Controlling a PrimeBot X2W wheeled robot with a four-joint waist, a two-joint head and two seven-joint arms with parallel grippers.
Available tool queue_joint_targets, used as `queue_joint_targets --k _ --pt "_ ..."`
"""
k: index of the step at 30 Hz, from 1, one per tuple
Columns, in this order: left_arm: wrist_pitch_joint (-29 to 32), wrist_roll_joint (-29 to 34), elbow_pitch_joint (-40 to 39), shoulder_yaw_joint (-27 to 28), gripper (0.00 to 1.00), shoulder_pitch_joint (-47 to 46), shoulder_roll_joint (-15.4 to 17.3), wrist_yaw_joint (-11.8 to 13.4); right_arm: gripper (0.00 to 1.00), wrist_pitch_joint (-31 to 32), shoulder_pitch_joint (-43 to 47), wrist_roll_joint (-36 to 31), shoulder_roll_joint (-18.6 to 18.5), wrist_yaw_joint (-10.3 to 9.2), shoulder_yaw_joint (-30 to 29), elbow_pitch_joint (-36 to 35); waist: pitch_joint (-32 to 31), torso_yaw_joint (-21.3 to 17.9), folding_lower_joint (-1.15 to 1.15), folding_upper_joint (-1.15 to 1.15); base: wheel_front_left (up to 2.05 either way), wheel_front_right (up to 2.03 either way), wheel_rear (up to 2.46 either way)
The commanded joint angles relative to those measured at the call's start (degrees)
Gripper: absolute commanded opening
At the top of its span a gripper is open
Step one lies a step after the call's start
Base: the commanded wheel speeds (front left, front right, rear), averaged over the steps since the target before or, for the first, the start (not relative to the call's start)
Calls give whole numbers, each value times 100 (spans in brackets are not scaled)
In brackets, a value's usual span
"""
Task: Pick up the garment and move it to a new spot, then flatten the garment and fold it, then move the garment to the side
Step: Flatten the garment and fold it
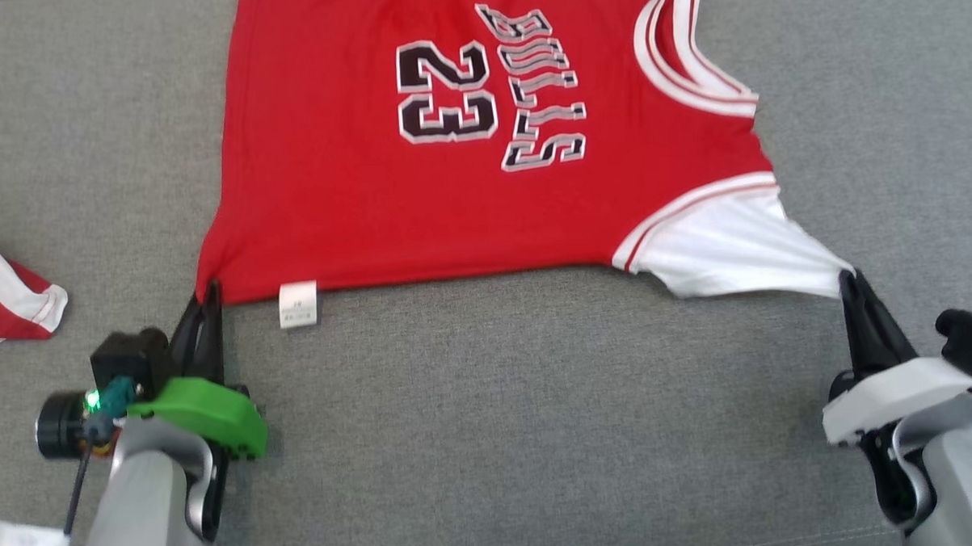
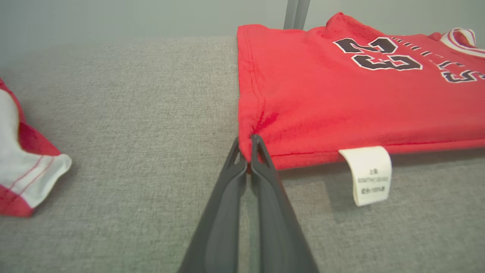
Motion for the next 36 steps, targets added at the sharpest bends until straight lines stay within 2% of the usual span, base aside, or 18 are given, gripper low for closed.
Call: queue_joint_targets --k 1,9,14,16,22,26,31,36 --pt "-1 63 23 160 0 458 -61 -16 0 -15 385 86 22 -15 -113 92 -673 -81 0 0 0 0 0" --pt "-2 -79 -216 769 0 1893 -374 -41 0 -15 1738 -114 50 -17 195 396 -1569 -64 0 0 0 0 0" --pt "-2 11 -261 720 0 2405 -409 -106 0 -15 2235 -140 60 -18 264 513 -1764 -47 0 0 0 0 0" --pt "-2 -130 -304 738 0 2611 -410 -105 0 -15 2455 -156 47 -18 349 532 -1838 -43 0 0 0 0 0" --pt "-2 -182 -423 378 0 3136 -419 -139 0 -15 2871 -55 78 -17 246 453 -1945 -23 0 0 0 0 0" --pt "-2 -258 -737 247 0 3155 -421 -152 0 -16 2742 -52 141 -15 45 64 -1918 24 0 0 0 0 0" --pt "-1 -139 -1192 151 0 2713 -425 -185 0 -15 2270 -240 138 -14 -201 -611 -1777 113 0 0 0 0 0" --pt "-2 -50 -1162 112 0 2151 -425 -210 0 -15 1515 -395 47 -13 -215 -718 -1636 161 0 0 0 0 0"
